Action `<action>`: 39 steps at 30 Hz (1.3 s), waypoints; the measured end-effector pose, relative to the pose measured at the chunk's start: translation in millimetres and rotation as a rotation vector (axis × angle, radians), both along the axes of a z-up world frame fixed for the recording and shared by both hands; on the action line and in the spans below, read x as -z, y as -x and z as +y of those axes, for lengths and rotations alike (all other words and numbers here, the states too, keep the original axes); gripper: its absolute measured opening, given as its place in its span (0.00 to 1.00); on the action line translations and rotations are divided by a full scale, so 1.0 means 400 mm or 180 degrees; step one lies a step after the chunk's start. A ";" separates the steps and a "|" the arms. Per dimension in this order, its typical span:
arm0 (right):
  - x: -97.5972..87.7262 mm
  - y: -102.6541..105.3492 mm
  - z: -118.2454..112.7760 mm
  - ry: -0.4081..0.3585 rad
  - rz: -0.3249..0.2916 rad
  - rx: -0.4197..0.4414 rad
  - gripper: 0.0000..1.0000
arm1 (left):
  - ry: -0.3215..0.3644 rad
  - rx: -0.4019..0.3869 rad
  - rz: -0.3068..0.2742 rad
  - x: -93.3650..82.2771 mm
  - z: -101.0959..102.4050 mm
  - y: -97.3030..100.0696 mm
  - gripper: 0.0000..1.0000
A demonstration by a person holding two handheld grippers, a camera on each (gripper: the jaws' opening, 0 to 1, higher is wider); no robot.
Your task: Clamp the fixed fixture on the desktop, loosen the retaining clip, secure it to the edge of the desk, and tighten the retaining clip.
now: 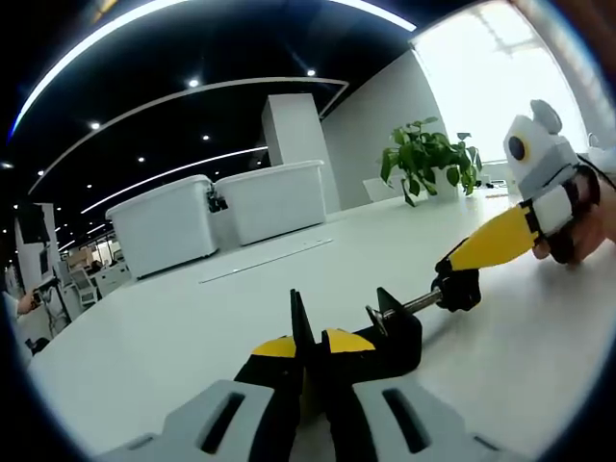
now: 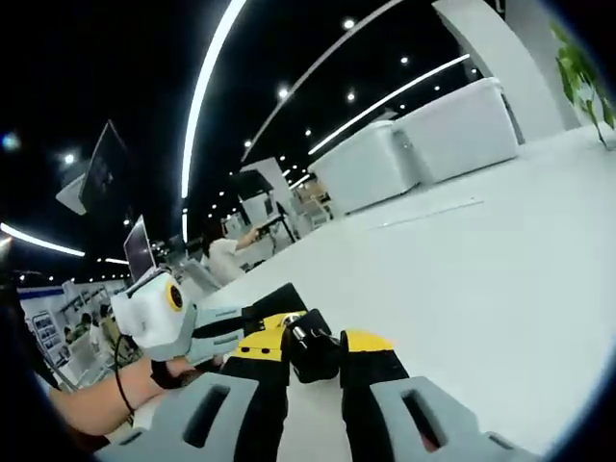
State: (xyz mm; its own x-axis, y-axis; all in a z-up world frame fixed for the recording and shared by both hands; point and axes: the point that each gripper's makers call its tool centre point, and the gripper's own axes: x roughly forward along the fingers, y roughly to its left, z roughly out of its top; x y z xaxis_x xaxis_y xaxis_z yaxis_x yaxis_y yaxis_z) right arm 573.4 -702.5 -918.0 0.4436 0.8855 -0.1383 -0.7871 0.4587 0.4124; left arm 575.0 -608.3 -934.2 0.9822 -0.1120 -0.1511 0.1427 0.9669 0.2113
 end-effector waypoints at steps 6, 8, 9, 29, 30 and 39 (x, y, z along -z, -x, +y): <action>0.000 0.000 0.002 0.0037 -0.0055 -0.0009 0.22 | 0.0001 -0.0001 0.0000 0.001 0.000 0.000 0.08; 0.001 0.001 0.005 0.0056 -0.0079 -0.0020 0.23 | 0.0002 -0.0002 0.0000 0.000 0.000 0.000 0.08; 0.003 0.002 0.006 0.0074 -0.0097 -0.0031 0.23 | 0.0002 -0.0001 0.0000 0.000 0.000 0.000 0.08; 0.025 0.015 0.022 0.0100 0.0108 -0.0101 0.25 | -0.0002 -0.0007 -0.0001 0.000 0.000 0.002 0.08; 0.023 0.012 0.020 0.0050 0.0200 -0.0101 0.25 | -0.0002 -0.0007 -0.0001 0.000 0.000 0.002 0.08; 0.025 0.017 0.021 0.0258 -0.0163 -0.0152 0.24 | 0.0000 -0.0005 0.0002 -0.001 -0.002 0.004 0.08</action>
State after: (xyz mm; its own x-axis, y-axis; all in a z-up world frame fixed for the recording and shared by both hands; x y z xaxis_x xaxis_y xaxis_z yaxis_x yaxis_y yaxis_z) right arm 566.4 -694.1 -928.0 0.4095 0.8926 -0.1885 -0.8280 0.4504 0.3341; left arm 573.2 -609.0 -933.9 0.9822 -0.1105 -0.1517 0.1415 0.9672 0.2112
